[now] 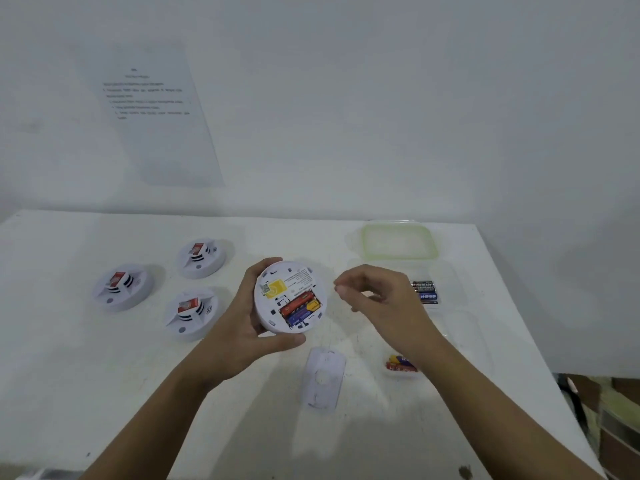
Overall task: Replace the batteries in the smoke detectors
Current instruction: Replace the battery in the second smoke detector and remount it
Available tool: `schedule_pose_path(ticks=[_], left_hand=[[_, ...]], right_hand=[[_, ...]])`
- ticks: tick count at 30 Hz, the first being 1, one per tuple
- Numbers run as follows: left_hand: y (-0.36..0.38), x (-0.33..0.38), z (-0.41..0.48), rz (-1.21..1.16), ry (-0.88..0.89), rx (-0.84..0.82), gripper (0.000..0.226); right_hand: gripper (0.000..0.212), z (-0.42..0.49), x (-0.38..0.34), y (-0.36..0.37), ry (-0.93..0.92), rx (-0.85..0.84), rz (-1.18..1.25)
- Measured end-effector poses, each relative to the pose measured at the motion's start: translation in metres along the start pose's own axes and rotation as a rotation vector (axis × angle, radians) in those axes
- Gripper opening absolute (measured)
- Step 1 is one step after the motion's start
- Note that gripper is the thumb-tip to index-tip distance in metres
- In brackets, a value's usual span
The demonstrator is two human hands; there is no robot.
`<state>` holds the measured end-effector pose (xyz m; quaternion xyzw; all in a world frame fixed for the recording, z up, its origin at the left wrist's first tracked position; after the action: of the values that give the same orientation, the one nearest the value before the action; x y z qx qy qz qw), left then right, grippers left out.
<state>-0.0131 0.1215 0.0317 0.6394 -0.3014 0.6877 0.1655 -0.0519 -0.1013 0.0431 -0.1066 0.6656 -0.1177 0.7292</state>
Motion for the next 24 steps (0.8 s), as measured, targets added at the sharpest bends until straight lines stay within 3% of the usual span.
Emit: schedule_pose_path(ticks=[8,17,24], left_hand=[[0.029,0.033,0.035,0.009,0.129,-0.040,0.099],[0.079,0.042,0.066,0.062,0.150,-0.073,0.093],[0.107,0.043,0.082,0.096,0.110,-0.135,0.094]], right_hand=[[0.012,-0.013,-0.017,-0.023,-0.080,0.097,-0.013],[0.047,-0.021,0.002,-0.060,0.013,0.227,-0.058],[0.042,-0.027,0.016,-0.082,0.089,0.236,-0.129]])
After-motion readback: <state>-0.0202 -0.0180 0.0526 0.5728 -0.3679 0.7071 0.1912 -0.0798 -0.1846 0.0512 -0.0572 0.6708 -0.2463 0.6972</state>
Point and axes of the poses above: each hand's wrist, its own z-axis towards the middle knuckle, its own y-axis out of the palm, x = y × z, the point moved 3 cm from there along z, towards the middle knuckle, and after that the axes turned 7 degrees about -x, right-handed, at the moved point
